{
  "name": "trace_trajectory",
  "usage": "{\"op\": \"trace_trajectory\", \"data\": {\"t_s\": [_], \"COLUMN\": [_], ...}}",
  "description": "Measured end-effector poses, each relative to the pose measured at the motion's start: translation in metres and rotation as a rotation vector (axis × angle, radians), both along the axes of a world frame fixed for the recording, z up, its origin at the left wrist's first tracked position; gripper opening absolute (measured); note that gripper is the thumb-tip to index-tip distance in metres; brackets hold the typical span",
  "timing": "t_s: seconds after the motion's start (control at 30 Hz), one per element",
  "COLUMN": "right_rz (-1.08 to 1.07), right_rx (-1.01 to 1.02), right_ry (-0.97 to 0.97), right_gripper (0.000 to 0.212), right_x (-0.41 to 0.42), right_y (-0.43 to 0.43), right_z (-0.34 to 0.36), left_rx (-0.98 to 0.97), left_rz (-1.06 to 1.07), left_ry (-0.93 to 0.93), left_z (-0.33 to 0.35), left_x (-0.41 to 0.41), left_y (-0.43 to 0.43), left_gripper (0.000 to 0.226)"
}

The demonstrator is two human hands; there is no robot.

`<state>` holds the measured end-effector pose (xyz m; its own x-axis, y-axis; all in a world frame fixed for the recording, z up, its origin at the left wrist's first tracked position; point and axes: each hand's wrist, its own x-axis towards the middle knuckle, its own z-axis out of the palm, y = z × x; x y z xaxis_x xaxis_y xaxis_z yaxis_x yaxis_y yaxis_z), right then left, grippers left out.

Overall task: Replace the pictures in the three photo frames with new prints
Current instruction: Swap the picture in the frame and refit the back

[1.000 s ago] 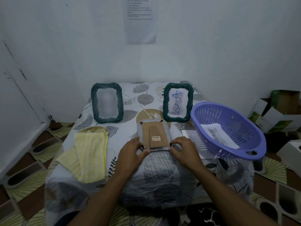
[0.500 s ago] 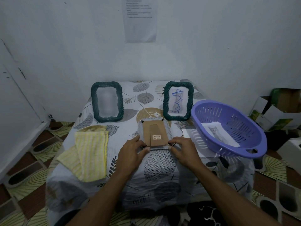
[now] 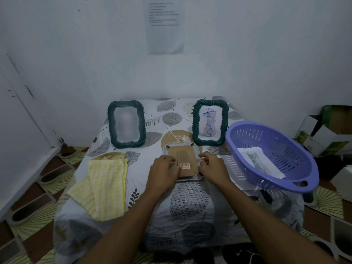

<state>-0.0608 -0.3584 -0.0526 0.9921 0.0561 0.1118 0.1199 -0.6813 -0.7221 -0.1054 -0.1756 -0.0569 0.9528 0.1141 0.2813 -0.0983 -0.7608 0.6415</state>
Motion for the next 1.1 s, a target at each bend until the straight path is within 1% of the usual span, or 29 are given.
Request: {"op": "trace_trajectory", "data": {"t_s": [0.07,0.13,0.17,0.23,0.27,0.33,0.37,0.43,0.5,0.57,0.6,0.63,0.73,0.8,0.87,0.93,1.03,1.1], "right_rz": [-0.034,-0.057,-0.067,-0.082,-0.078,-0.038,-0.008,0.046,0.064,0.034,0.006,-0.021,-0.072,-0.092,-0.078,-0.039,-0.031,-0.026], "right_rx": [0.071,0.228,0.329,0.509,0.587,0.736,0.790,0.840,0.848,0.816,0.782,0.737,0.616,0.653,0.795,0.875,0.952,0.962], "right_ry": [0.028,0.085,0.113,0.148,0.155,0.166,0.167,0.164,0.157,0.142,0.139,0.142,0.218,0.299,0.380,0.405,0.404,0.405], "right_gripper": [0.031,0.031,0.031,0.031,0.031,0.030,0.029,0.024,0.023,0.021,0.022,0.022,0.028,0.035,0.030,0.026,0.023,0.021], "right_x": [0.004,0.005,0.005,0.003,0.001,-0.003,-0.004,-0.007,-0.007,-0.006,-0.005,-0.003,-0.003,-0.004,-0.008,-0.012,-0.013,-0.013], "right_y": [0.005,0.009,0.010,0.011,0.012,0.013,0.014,0.015,0.016,0.015,0.015,0.014,0.015,0.018,0.023,0.026,0.028,0.028], "right_z": [0.002,0.005,0.007,0.014,0.018,0.030,0.036,0.047,0.054,0.056,0.056,0.054,0.046,0.039,0.036,0.037,0.042,0.044], "left_rx": [-0.029,-0.031,-0.001,0.061,0.062,0.008,-0.047,-0.233,-0.530,-0.809,-0.938,-1.075,-1.453,-1.593,-1.666,-1.673,-1.565,-1.437], "left_rz": [-0.026,-0.039,-0.027,0.010,0.022,0.042,0.057,0.080,0.065,0.018,-0.008,-0.035,-0.109,-0.164,-0.213,-0.237,-0.135,-0.047], "left_ry": [0.023,0.059,0.084,0.159,0.203,0.261,0.265,0.236,0.207,0.178,0.172,0.178,0.239,0.260,0.266,0.285,0.315,0.316], "left_z": [0.005,0.009,0.012,0.018,0.023,0.033,0.037,0.044,0.048,0.052,0.053,0.053,0.051,0.049,0.047,0.044,0.038,0.033], "left_x": [0.009,0.016,0.019,0.025,0.026,0.027,0.026,0.025,0.020,0.012,0.008,0.004,-0.008,-0.015,-0.020,-0.023,-0.022,-0.020], "left_y": [-0.010,-0.020,-0.025,-0.032,-0.034,-0.035,-0.034,-0.028,-0.022,-0.015,-0.012,-0.008,0.002,0.006,0.008,0.010,0.018,0.025], "left_gripper": [0.038,0.044,0.049,0.066,0.078,0.092,0.091,0.075,0.049,0.022,0.015,0.015,0.029,0.034,0.039,0.040,0.033,0.026]}}
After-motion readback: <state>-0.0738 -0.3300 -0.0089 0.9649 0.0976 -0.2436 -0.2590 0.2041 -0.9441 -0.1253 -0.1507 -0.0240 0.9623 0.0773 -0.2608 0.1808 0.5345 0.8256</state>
